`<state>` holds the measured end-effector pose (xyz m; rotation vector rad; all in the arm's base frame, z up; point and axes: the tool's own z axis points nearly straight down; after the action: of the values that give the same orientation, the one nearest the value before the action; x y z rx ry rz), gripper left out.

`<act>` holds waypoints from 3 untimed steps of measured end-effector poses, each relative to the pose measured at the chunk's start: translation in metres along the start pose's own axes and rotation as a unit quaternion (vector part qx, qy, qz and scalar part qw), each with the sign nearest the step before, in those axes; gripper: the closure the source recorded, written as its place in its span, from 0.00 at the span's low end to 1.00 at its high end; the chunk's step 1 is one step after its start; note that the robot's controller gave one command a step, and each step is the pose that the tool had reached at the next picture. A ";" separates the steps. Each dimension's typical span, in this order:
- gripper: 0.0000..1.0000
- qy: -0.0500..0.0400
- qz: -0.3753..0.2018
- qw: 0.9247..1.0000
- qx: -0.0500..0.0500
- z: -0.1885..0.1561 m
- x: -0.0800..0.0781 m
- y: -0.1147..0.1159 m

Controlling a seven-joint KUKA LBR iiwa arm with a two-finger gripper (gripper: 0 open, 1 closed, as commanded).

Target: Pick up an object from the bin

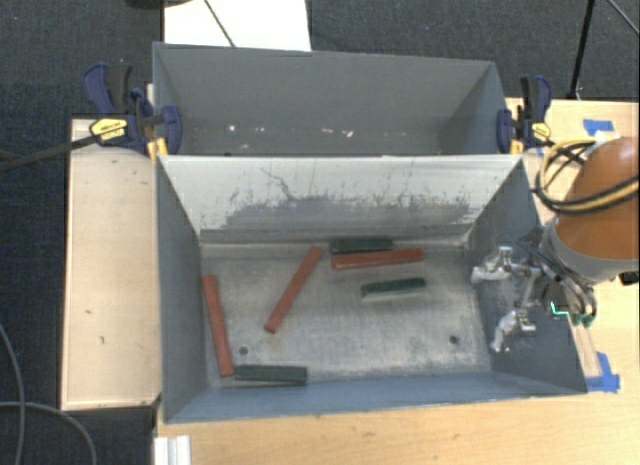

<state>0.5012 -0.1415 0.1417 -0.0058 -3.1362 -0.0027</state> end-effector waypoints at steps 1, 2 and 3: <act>0.00 -0.004 -0.002 1.000 0.001 -0.004 -0.002 0.000; 0.00 -0.006 0.035 0.999 0.002 0.009 -0.025 0.020; 0.00 -0.006 0.015 1.000 0.000 0.041 -0.056 0.047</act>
Offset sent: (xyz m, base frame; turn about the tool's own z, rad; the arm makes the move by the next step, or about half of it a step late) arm 0.0569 0.0590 -0.0311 0.1463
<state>0.5576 -0.0947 0.1008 -0.0537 -3.1476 -0.0015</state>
